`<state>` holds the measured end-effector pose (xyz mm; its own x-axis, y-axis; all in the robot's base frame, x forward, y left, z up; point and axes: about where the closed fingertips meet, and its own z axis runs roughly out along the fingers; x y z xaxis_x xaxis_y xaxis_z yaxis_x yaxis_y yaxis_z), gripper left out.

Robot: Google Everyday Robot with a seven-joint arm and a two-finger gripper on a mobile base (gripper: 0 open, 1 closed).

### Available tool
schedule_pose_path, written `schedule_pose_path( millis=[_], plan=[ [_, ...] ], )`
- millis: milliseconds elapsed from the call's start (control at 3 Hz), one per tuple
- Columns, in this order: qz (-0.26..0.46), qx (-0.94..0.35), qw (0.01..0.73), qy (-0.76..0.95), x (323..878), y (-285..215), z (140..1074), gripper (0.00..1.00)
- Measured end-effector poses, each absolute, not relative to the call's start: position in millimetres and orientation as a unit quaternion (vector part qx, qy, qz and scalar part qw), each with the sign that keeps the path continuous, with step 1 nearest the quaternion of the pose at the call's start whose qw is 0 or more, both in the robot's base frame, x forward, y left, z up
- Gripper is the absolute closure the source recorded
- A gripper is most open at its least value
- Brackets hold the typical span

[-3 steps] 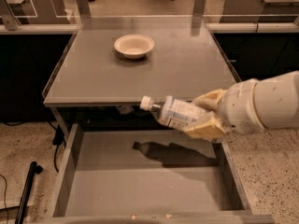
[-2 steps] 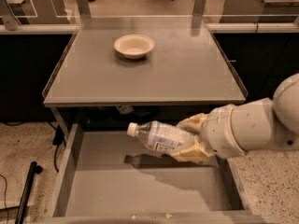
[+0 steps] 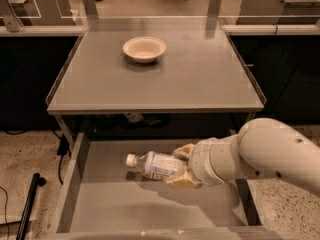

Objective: Place blue plastic bottle into top drawer

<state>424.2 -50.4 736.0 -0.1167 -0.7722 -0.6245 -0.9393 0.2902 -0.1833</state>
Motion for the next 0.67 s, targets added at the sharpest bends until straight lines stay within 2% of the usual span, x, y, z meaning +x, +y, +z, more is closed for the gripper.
schedule_pose_path(
  millis=[333,667],
  plan=[
    [0.093,-0.568,0.349,0.74,462.8,-47.3,707.4,1.0],
    [0.094,-0.568,0.348,0.74,461.9,-47.2,707.3,1.0]
  ],
)
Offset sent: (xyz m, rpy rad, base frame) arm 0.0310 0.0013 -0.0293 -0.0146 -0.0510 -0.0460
